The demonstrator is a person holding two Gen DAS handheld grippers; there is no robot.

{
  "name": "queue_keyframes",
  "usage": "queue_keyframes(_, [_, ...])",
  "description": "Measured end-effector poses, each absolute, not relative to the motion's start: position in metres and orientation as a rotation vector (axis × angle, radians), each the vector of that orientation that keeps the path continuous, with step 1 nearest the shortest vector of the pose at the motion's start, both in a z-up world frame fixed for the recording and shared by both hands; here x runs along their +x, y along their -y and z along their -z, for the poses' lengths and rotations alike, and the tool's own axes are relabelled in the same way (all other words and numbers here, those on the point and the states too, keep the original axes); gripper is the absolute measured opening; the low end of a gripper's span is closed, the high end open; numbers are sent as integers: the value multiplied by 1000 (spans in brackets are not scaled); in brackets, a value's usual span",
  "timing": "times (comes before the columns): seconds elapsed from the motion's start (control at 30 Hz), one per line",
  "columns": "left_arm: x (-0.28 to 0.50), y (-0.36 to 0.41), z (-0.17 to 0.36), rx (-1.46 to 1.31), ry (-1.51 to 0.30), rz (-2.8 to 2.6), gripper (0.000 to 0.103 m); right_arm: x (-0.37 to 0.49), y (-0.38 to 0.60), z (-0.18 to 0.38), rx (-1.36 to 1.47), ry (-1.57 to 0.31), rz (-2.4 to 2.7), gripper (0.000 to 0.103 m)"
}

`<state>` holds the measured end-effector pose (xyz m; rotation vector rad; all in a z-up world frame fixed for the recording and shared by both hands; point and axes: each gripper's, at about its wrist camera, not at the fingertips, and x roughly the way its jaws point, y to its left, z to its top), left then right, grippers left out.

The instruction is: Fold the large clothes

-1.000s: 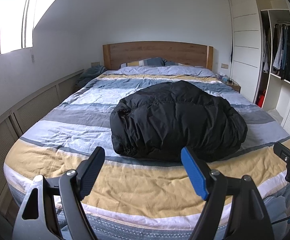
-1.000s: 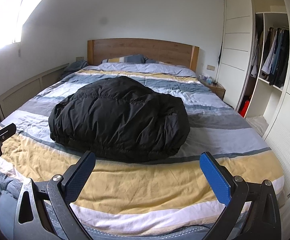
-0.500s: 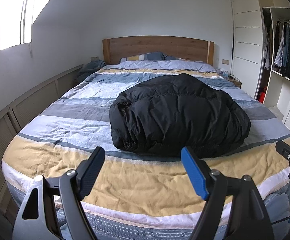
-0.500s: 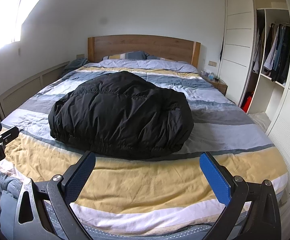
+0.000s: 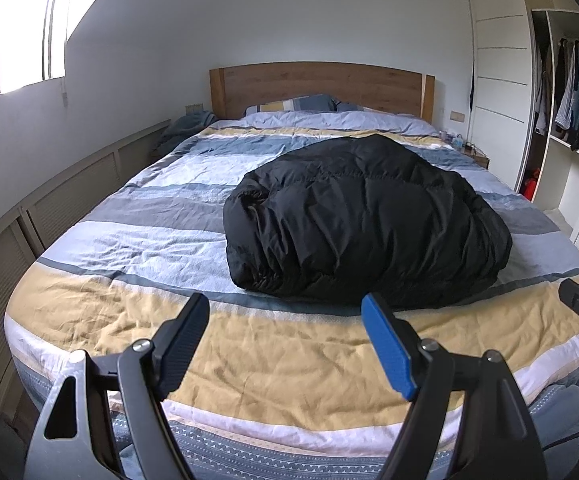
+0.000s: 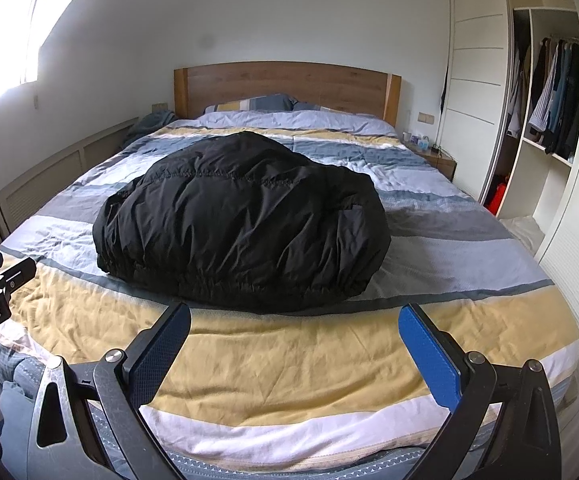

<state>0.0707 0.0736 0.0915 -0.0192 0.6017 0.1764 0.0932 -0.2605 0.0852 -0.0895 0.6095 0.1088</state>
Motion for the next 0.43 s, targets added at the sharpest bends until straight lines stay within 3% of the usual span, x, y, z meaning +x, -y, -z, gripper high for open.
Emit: queue_keyframes(0.43, [76, -77, -82, -27, -638, -172, 78, 94, 261, -83, -84, -612, -108, 102])
